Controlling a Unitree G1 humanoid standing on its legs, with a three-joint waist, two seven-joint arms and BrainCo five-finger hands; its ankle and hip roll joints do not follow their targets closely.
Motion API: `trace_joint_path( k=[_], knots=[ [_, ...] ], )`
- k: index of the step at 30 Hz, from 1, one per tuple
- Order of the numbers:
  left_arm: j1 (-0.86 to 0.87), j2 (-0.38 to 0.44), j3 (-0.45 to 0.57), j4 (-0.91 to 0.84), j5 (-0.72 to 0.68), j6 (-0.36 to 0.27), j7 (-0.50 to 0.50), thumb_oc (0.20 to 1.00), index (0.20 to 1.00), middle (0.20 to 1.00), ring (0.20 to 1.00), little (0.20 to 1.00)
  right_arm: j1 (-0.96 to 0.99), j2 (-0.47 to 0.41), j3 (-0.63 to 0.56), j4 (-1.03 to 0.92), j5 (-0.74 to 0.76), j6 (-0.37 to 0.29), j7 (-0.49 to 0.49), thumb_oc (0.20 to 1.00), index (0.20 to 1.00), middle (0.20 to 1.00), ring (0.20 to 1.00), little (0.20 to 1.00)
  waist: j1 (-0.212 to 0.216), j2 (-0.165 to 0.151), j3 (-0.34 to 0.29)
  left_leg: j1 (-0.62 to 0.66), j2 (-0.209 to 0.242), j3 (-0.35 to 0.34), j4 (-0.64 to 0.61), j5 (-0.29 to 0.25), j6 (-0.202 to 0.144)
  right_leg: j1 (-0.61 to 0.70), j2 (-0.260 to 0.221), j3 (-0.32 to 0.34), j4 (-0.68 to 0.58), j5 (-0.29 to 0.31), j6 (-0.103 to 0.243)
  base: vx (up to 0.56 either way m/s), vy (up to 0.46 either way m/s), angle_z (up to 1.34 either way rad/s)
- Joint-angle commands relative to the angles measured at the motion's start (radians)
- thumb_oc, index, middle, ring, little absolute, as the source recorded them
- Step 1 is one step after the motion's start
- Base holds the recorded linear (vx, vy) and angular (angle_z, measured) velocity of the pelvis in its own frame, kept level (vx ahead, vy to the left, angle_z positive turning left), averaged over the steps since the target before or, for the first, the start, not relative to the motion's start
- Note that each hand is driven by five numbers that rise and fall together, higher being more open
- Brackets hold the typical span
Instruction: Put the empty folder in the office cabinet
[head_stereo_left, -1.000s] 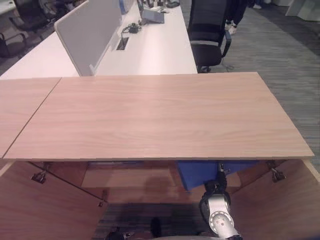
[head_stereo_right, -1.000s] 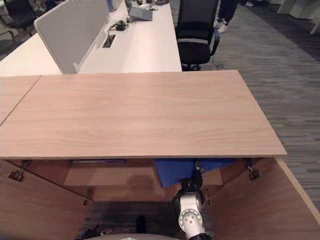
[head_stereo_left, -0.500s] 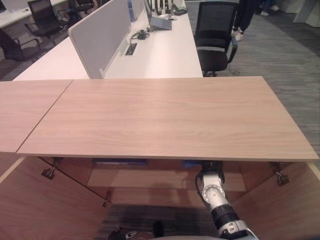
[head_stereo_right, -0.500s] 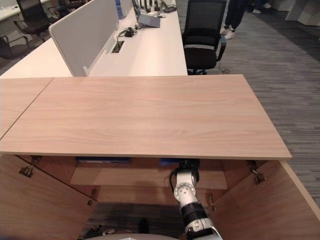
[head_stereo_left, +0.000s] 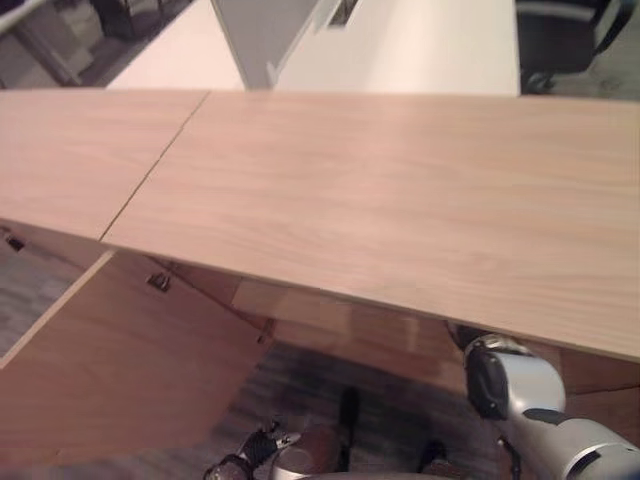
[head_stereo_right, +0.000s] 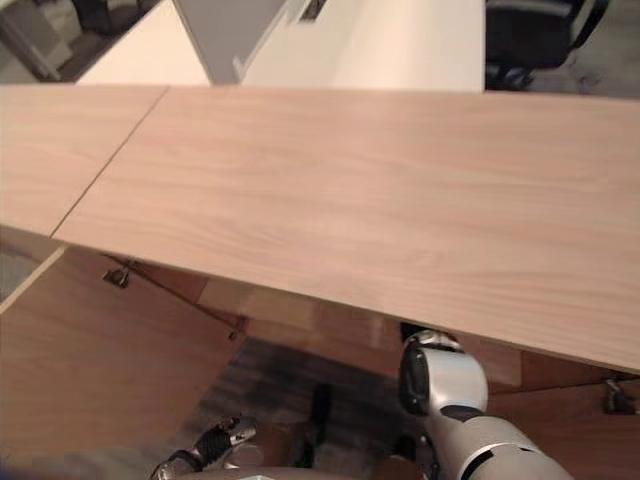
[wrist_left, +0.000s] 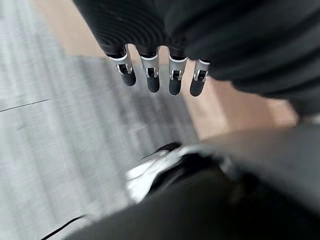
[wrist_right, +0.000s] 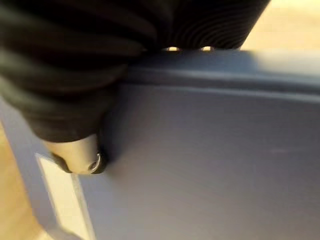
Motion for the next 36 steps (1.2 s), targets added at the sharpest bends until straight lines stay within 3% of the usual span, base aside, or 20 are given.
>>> trace_joint_path(
  k=[1, 3, 9, 13, 22, 24, 27, 28, 36],
  knots=[
    [-0.003, 0.012, -0.050, -0.013, 0.055, -0.017, -0.039, 1.000, 1.000, 1.000, 1.000, 1.000, -0.103, -0.055, -0.024, -0.031, 0.022, -0.019, 0.034, 0.200, 0.200, 0.200, 0.200, 0.200, 0.048, -0.058, 0.042, 0.085, -0.034, -0.046, 0.010, -0.184, 0.011, -0.013, -0.139, 0.020, -0.029, 0.142, 0.105, -0.13, -0.043, 0.37],
    [-0.015, 0.021, -0.068, -0.028, 0.049, -0.024, -0.050, 1.000, 1.000, 1.000, 1.000, 1.000, -0.107, -0.105, -0.038, -0.008, 0.038, -0.025, 0.028, 0.200, 0.200, 0.200, 0.200, 0.200, 0.062, -0.028, 0.054, 0.046, -0.040, -0.070, 0.010, -0.167, 0.006, -0.032, -0.147, 0.006, -0.028, 0.135, 0.103, -0.11, -0.018, 0.29],
    [-0.037, 0.017, -0.082, -0.039, 0.045, -0.028, -0.055, 1.000, 1.000, 1.000, 1.000, 1.000, -0.097, -0.126, -0.052, 0.018, 0.047, -0.032, 0.018, 0.200, 0.200, 0.200, 0.200, 0.200, 0.070, 0.014, 0.067, -0.002, -0.050, -0.088, 0.009, -0.151, -0.001, -0.063, -0.151, -0.004, -0.027, 0.124, 0.098, -0.05, 0.001, 0.16],
    [-0.059, 0.009, -0.084, -0.044, 0.020, -0.030, -0.055, 1.000, 1.000, 1.000, 1.000, 1.000, -0.089, -0.115, -0.059, 0.027, 0.059, -0.035, 0.015, 0.200, 0.200, 0.200, 0.200, 0.200, 0.065, 0.052, 0.081, -0.029, -0.054, -0.091, 0.008, -0.143, -0.005, -0.094, -0.153, 0.004, -0.021, 0.115, 0.090, -0.04, 0.019, 0.12],
    [-0.091, -0.001, -0.078, -0.045, -0.022, -0.031, -0.052, 1.000, 1.000, 1.000, 1.000, 1.000, -0.075, -0.065, -0.070, 0.020, 0.085, -0.060, 0.013, 0.200, 0.200, 0.200, 0.200, 0.200, 0.048, 0.101, 0.111, -0.074, -0.057, -0.078, 0.013, -0.134, -0.010, -0.156, -0.154, 0.037, -0.001, 0.104, 0.076, -0.03, 0.010, -0.02],
    [-0.112, 0.000, -0.071, -0.044, -0.051, -0.031, -0.046, 1.000, 1.000, 1.000, 1.000, 1.000, -0.075, -0.036, -0.073, 0.012, 0.095, -0.079, 0.013, 0.200, 0.200, 0.200, 0.200, 0.200, 0.040, 0.111, 0.139, -0.124, -0.052, -0.063, 0.071, -0.156, -0.015, -0.195, -0.155, 0.058, 0.029, 0.082, 0.068, -0.08, -0.048, -0.11],
    [-0.138, 0.012, -0.061, -0.044, -0.074, -0.029, -0.043, 1.000, 1.000, 1.000, 1.000, 1.000, -0.067, -0.011, -0.078, 0.004, 0.090, -0.095, 0.012, 0.200, 0.200, 0.200, 0.200, 0.200, 0.030, 0.103, 0.177, -0.222, -0.060, -0.037, 0.214, -0.194, -0.025, -0.250, -0.153, 0.075, 0.081, 0.058, 0.048, -0.12, -0.096, -0.11],
    [-0.153, 0.018, -0.053, -0.044, -0.079, -0.026, -0.040, 1.000, 1.000, 1.000, 1.000, 1.000, -0.060, 0.011, -0.079, 0.007, 0.092, -0.104, 0.014, 0.200, 0.200, 0.200, 0.200, 0.200, 0.025, 0.090, 0.183, -0.282, -0.056, -0.035, 0.302, -0.230, -0.030, -0.288, -0.145, 0.086, 0.127, 0.035, 0.035, -0.11, -0.109, -0.01],
    [-0.169, 0.028, -0.032, -0.022, -0.074, -0.017, -0.017, 1.000, 1.000, 1.000, 1.000, 1.000, -0.035, 0.061, -0.063, 0.039, 0.109, -0.086, 0.037, 0.200, 0.200, 0.200, 0.200, 0.200, 0.000, 0.053, 0.182, -0.395, -0.011, -0.012, 0.458, -0.302, -0.036, -0.417, -0.112, 0.135, 0.258, -0.018, 0.007, -0.03, -0.024, -0.07]
  ],
)
